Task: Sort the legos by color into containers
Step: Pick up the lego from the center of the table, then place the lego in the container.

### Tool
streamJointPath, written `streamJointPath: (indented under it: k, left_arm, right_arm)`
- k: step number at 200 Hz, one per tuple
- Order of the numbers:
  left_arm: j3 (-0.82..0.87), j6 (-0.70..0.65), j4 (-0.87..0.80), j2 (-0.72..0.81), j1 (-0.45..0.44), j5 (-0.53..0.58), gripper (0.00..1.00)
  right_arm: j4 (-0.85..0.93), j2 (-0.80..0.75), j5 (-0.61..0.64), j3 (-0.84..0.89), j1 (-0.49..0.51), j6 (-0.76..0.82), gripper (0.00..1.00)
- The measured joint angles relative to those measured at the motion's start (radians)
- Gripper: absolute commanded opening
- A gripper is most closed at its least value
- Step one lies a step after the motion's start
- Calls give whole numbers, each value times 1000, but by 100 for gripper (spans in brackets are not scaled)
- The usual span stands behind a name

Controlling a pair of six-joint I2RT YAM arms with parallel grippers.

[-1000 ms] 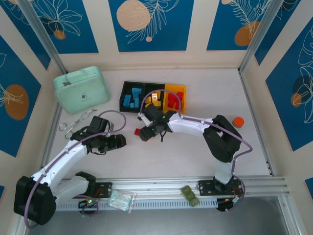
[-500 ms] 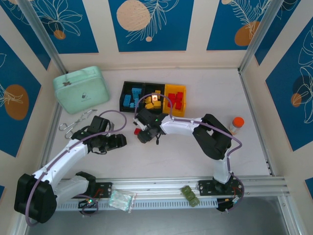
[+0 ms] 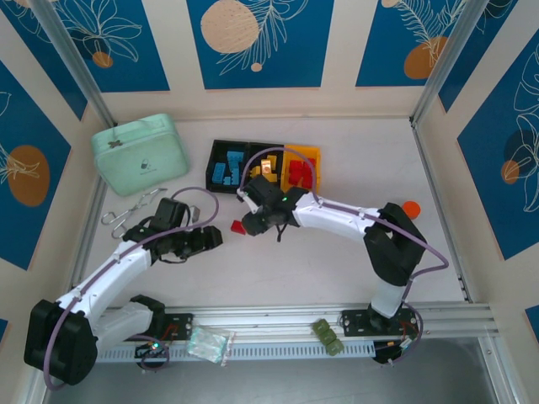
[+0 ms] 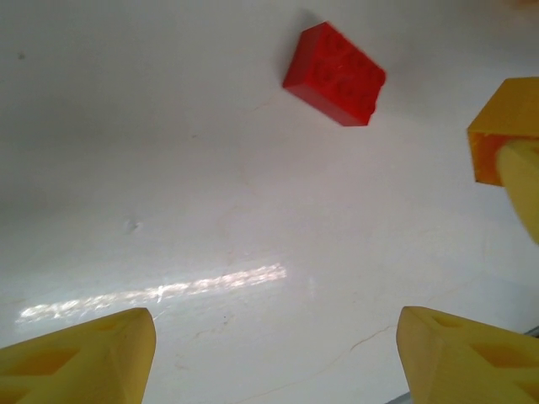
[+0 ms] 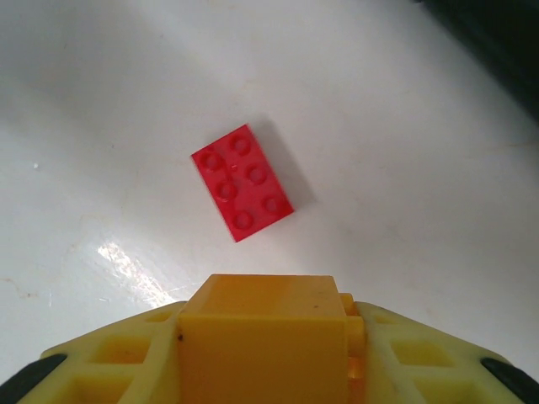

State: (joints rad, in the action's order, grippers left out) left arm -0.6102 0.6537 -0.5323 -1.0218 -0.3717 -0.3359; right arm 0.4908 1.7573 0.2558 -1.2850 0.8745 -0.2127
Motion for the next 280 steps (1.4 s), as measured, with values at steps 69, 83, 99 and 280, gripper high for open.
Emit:
streamJointPath:
  k: [69, 83, 99, 280]
  left_arm:
    - [-36, 49, 91, -8, -14, -23, 75]
    - [-66, 49, 102, -27, -16, -23, 75]
    - [-104, 49, 111, -59, -16, -23, 75]
    - [-200, 46, 159, -219, -17, -4, 75]
  right_arm:
    - [124, 80, -32, -277, -160, -93, 35]
    - [151, 130, -33, -353, -186, -111, 35]
    - [185, 195, -31, -441, -212, -130, 35]
    - [499, 805, -20, -1284, -345, -279, 39]
